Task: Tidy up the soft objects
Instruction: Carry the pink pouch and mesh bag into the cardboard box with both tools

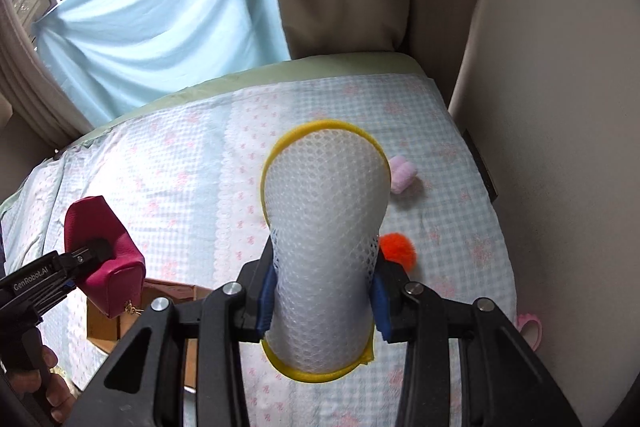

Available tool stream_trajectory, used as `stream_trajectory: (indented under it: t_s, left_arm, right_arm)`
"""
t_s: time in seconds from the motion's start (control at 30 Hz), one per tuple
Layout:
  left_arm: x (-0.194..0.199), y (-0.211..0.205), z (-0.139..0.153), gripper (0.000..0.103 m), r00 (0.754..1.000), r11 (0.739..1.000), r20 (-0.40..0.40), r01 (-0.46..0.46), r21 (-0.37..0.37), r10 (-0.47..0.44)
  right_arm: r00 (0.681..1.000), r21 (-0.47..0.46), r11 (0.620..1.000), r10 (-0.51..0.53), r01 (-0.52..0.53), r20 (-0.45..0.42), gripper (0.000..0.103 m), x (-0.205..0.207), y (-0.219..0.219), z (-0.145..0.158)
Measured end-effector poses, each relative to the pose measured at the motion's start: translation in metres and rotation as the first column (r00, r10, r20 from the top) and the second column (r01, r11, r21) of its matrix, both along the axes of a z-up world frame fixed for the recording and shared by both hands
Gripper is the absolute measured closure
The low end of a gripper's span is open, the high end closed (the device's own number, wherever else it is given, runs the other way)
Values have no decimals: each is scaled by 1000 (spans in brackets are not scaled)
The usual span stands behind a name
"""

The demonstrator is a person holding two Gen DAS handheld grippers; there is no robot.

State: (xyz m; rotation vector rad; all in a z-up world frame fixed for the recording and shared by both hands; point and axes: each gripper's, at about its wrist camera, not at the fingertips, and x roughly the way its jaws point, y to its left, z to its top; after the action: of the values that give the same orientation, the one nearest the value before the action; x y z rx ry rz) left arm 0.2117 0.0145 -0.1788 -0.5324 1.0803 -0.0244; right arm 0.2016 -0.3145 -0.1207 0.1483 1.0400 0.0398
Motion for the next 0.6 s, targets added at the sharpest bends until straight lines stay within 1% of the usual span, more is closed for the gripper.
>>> stream_trajectory:
  t_s: [0.07,0.17,0.3,0.4,0.47,0.53,0.6]
  left_arm:
    - [-16,24,3,69,1000,1000,-9,-6,20,6]
    - [-36,60,2,69,1000,999,-26,-7,50,9]
    - [-51,109,-8,69,998,996,-61,23,88,-17]
    - [-51,144,-23,69,993,991,-103,63,115,-51]
    - [-47,163,-36,69,988,987,-133,96,131,-78]
    - [-40,180,-52,69,979,980,-167,138,145,-114]
    - [-26,189,-73,69,965,969,-209,190,158,-155]
  right_arm:
    - [999,5,999,45,-45,3,67,-10,27,10]
    - [994,19,994,107,-107,-2,67,-18,70,14]
    - [984,42,984,174,-173,-24,67,-31,128,6]
    - [977,53,977,209,-206,-52,67,-37,174,-5]
    - [972,64,975,218,-213,-83,67,-39,201,-18]
    - [968,78,974,221,-212,-117,67,-39,227,-33]
    - [965,98,975,214,-201,-154,67,-37,248,-52]
